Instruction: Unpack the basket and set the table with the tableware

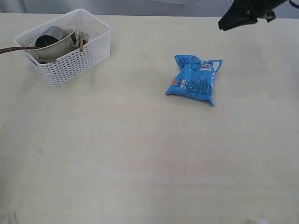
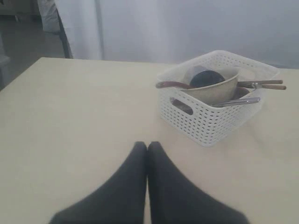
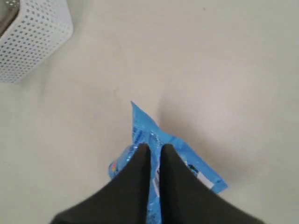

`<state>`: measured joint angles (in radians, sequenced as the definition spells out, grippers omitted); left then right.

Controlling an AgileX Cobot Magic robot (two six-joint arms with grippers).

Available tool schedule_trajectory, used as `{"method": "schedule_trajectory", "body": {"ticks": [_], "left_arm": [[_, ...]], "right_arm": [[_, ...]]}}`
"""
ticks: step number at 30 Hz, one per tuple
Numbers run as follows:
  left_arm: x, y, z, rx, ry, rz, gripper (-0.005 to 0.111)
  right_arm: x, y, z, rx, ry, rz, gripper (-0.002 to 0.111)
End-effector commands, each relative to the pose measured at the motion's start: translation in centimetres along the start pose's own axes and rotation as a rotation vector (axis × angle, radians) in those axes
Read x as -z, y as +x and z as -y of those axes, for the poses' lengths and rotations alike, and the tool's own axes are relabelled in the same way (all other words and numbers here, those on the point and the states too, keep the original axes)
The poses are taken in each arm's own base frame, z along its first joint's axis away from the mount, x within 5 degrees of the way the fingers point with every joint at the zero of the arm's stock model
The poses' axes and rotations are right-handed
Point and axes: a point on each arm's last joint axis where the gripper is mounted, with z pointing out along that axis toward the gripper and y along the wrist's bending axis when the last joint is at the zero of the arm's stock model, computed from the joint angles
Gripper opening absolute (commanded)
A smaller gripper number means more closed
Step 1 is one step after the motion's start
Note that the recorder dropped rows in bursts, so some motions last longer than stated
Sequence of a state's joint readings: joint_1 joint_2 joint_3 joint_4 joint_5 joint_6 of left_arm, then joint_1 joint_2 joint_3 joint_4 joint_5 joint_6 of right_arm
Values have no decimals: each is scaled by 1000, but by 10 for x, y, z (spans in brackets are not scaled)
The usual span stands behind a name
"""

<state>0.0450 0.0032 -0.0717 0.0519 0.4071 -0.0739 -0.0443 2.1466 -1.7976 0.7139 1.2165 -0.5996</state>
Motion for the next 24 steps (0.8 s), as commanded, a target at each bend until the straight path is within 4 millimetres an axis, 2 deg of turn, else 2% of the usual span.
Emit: {"method": "schedule_trajectory", "body": {"ticks": [1,3,6,9,11,14,24], "left_arm": [[0,2,0,1,-2,-1,0],[0,2,0,1,-2,-1,0],[0,2,0,1,-2,-1,0],[0,2,0,1,-2,-1,0],[0,2,0,1,-2,-1,0],[0,2,0,1,-2,-1,0],[0,2,0,1,-2,-1,0]], "right_arm": [[11,-1,-52,140,38,-19,-1],[1,11,-75,170,146,-117,-1],[-30,29,-99,178,354,-226,-1],[-62,43,-114,193,448,-227,-1],[-78,52,-113,198,506,-193,-1],[-89,60,-102,178,547,-171,-1],[-120,67,-75,159,546,-160,-1]]}}
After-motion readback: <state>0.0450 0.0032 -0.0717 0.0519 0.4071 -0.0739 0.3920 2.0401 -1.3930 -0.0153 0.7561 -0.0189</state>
